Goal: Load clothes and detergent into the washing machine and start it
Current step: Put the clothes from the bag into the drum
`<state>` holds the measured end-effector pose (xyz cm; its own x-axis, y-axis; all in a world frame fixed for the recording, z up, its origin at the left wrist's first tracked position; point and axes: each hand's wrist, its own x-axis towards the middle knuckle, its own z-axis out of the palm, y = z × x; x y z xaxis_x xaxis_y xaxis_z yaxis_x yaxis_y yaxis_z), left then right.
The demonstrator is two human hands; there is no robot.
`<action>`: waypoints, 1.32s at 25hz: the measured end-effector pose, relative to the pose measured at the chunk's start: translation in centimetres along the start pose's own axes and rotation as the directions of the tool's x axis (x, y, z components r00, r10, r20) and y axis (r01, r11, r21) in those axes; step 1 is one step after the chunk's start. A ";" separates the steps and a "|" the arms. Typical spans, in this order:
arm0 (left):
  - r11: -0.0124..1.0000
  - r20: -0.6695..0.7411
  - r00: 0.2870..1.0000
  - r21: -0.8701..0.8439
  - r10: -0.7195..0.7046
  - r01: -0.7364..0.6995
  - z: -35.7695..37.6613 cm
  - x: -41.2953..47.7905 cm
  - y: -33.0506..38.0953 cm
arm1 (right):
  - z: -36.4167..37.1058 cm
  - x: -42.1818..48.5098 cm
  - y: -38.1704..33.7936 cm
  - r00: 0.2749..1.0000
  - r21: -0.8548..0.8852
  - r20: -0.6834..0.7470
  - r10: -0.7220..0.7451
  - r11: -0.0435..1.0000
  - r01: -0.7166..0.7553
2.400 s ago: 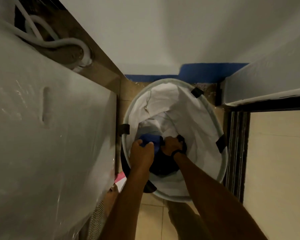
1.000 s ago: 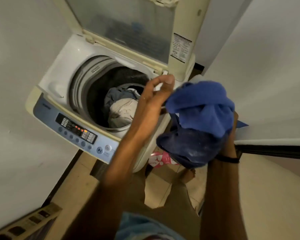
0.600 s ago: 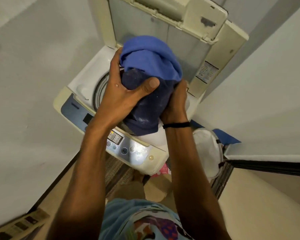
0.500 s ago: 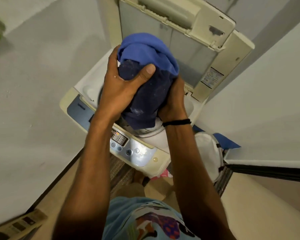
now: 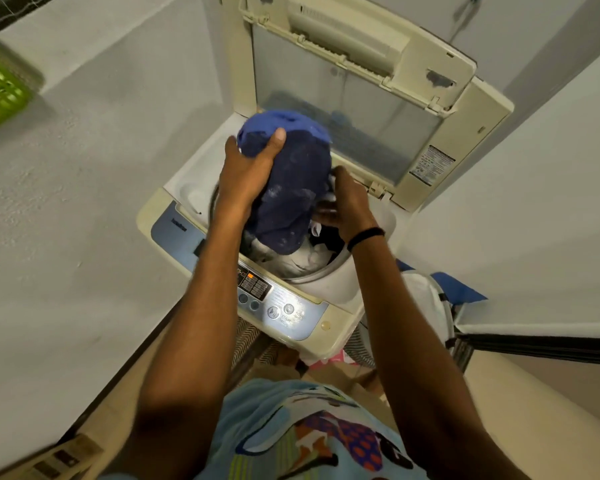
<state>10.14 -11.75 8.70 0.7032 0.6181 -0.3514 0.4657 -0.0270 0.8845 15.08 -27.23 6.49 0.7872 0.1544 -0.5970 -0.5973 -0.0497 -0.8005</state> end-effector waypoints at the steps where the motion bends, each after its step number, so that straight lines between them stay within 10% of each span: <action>1: 0.984 -0.007 0.996 0.155 -0.084 0.084 0.7 0.4 -1.8 | -1.2 0.8 1.8 0.998 -0.248 -0.047 -0.036 0.969 0.023; 3: 0.953 -0.005 0.991 0.273 -0.135 0.131 2.2 -0.1 -4.8 | -4.0 2.2 5.3 0.992 -0.515 -0.117 -0.053 0.857 -0.015; 11: 0.962 0.340 0.939 0.235 0.051 -0.137 18.4 -10.5 -8.7 | -19.9 3.1 14.5 0.884 -0.461 -0.467 -0.006 0.855 -0.238; 16: 0.857 0.573 0.796 0.495 -0.198 -0.143 30.1 -14.2 -15.1 | -31.1 4.8 23.0 0.841 -0.432 -0.508 0.184 0.790 -0.434; 24: 0.691 0.363 0.871 0.722 -0.330 -0.039 47.6 -9.3 -35.0 | -44.8 18.5 42.9 0.800 -0.394 -0.410 0.437 0.706 -0.588; 33: 0.707 0.212 0.966 0.659 0.149 -0.254 58.3 -1.8 -50.9 | -48.7 39.6 67.6 0.815 -0.590 -0.222 0.536 0.591 -0.550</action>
<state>16.48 -57.34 -53.61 0.8626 0.4262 -0.2727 0.5051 -0.6942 0.5127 13.37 -72.52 -73.83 0.3553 -0.1202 -0.9270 -0.6957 -0.6963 -0.1763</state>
